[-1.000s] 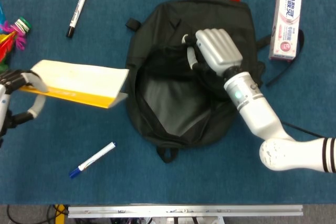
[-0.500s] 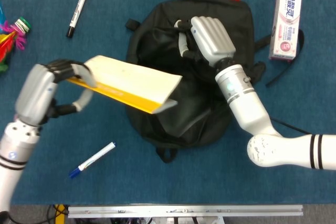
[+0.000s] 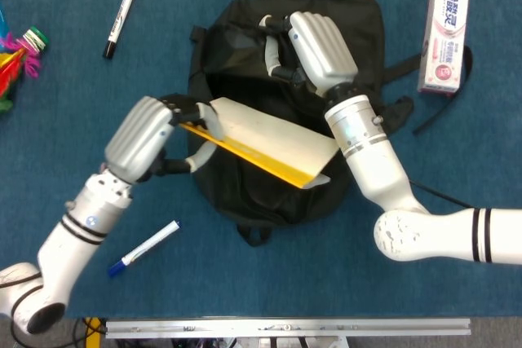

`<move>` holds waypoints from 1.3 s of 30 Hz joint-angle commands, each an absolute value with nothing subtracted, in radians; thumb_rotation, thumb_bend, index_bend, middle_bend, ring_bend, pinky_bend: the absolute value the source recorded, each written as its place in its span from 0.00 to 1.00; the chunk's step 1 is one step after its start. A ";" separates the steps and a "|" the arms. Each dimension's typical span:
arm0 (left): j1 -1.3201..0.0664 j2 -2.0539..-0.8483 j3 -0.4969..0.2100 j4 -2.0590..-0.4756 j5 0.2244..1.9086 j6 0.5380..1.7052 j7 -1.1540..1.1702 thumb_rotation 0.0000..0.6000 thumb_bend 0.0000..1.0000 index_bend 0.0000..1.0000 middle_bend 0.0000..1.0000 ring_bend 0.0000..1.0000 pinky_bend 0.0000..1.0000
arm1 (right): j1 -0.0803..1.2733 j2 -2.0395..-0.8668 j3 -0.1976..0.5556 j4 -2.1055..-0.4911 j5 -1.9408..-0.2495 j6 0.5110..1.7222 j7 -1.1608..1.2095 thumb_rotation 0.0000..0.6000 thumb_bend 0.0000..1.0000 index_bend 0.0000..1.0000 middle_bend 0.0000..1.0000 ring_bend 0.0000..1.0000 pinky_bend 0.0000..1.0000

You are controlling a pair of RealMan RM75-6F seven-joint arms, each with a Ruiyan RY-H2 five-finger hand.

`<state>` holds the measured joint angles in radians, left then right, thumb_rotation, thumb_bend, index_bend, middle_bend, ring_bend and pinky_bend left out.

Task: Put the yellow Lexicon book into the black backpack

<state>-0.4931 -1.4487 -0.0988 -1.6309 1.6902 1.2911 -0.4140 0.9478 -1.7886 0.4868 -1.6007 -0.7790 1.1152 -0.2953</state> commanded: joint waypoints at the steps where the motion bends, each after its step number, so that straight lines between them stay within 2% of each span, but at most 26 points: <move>1: -0.514 -1.471 -0.106 -1.624 1.675 1.268 -0.402 1.00 0.38 0.62 0.54 0.50 0.50 | 0.947 -1.785 0.490 -1.606 -0.777 1.112 -0.287 1.00 0.72 0.74 0.70 0.68 0.82; 11: -0.562 -1.576 -0.166 -1.562 1.569 1.232 -0.379 1.00 0.38 0.62 0.54 0.50 0.50 | 0.945 -1.777 0.500 -1.636 -0.758 1.097 -0.253 1.00 0.72 0.74 0.70 0.68 0.83; 20: -0.557 -1.670 -0.214 -1.447 1.492 1.286 -0.349 1.00 0.38 0.62 0.55 0.50 0.50 | 0.946 -1.771 0.501 -1.655 -0.751 1.103 -0.243 1.00 0.72 0.74 0.70 0.68 0.83; 28: -0.534 -1.655 -0.239 -1.495 1.480 1.349 -0.354 1.00 0.38 0.61 0.54 0.50 0.50 | 0.955 -1.781 0.521 -1.633 -0.730 1.100 -0.218 1.00 0.72 0.74 0.70 0.69 0.82; 39: -0.551 -1.674 -0.247 -1.567 1.445 1.315 -0.362 1.00 0.38 0.61 0.55 0.50 0.50 | 0.972 -1.797 0.544 -1.608 -0.692 1.094 -0.201 1.00 0.72 0.74 0.70 0.69 0.82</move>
